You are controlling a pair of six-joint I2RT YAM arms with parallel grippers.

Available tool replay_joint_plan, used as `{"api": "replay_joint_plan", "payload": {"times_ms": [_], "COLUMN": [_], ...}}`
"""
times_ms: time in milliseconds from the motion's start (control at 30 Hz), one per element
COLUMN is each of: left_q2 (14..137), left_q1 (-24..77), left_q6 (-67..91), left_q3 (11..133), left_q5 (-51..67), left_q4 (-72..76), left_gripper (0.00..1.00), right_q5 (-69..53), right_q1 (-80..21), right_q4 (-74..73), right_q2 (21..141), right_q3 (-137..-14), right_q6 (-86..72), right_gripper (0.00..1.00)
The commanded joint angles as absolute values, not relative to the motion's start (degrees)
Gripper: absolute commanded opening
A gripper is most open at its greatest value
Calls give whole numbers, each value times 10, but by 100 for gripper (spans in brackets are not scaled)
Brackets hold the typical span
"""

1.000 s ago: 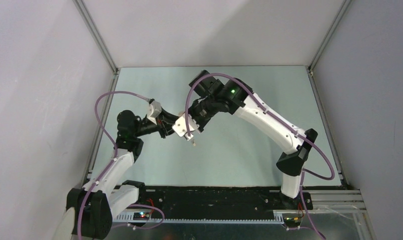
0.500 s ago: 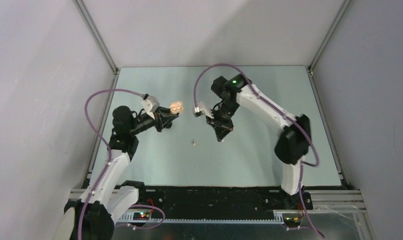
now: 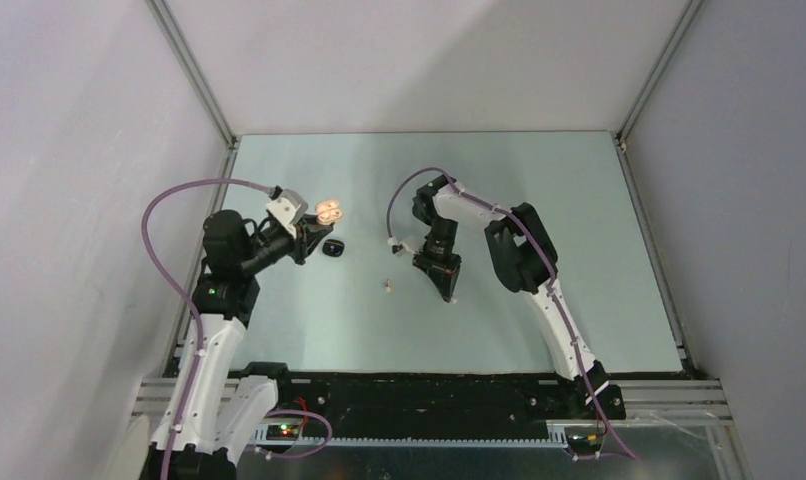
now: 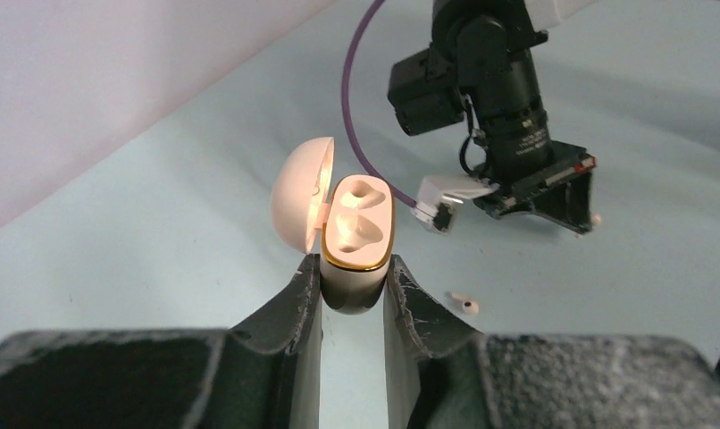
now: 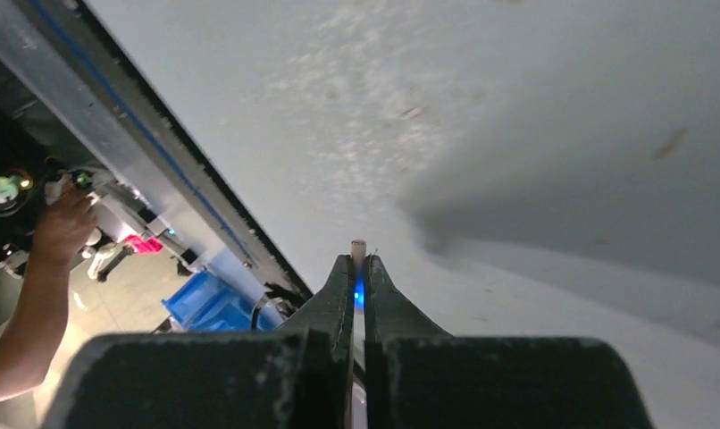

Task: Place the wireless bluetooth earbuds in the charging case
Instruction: Place the earbud at the center of the board, then pick up the earbud from the center of the board.

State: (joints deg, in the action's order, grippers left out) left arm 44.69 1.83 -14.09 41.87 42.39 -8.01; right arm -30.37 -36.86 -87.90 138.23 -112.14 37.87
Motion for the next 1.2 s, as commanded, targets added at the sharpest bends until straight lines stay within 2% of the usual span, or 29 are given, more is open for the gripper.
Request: {"api": "replay_joint_plan", "payload": {"times_ms": [0,267,367,467,533,600,667,733,800,867,933,1000,1167], "left_q2": [458,479,469,447,434,424,421,427,440,459,477,484,494], "left_q1": [12,2,2,2,3,11,15,17,21,22,23,22,23], "left_q6": [-210,-251,-259,-242,-215,-203,-198,-201,-219,-233,-245,-244,-233], "left_q3": [473,506,504,489,478,468,464,469,478,488,492,497,507], "left_q5": [417,437,454,472,479,471,467,469,464,455,448,439,444], "left_q4": [-184,-251,-250,-227,-208,-199,-197,-197,-197,-197,-197,-197,-200], "left_gripper": [0,0,0,0,0,0,0,0,0,0,0,0,0], "right_q5": [-261,-250,-259,-253,-261,-253,-254,-274,-305,-305,-317,-315,-356], "right_q1": [-365,-353,-333,-310,-295,-286,-282,-279,-287,-306,-317,-325,-306], "right_q4": [-918,-917,-915,-894,-851,-778,-665,-520,-348,-281,-210,-200,-225], "right_q2": [1430,1475,1456,1409,1352,1239,1121,991,884,819,796,802,845], "right_q3": [-1199,-1289,-1325,-1323,-1269,-1165,-1012,-793,-659,-557,-493,-469,-482], "right_q6": [350,339,341,338,308,278,267,262,293,345,474,578,751], "right_gripper": [5,28,38,42,43,43,43,43,43,45,45,42,42]}}
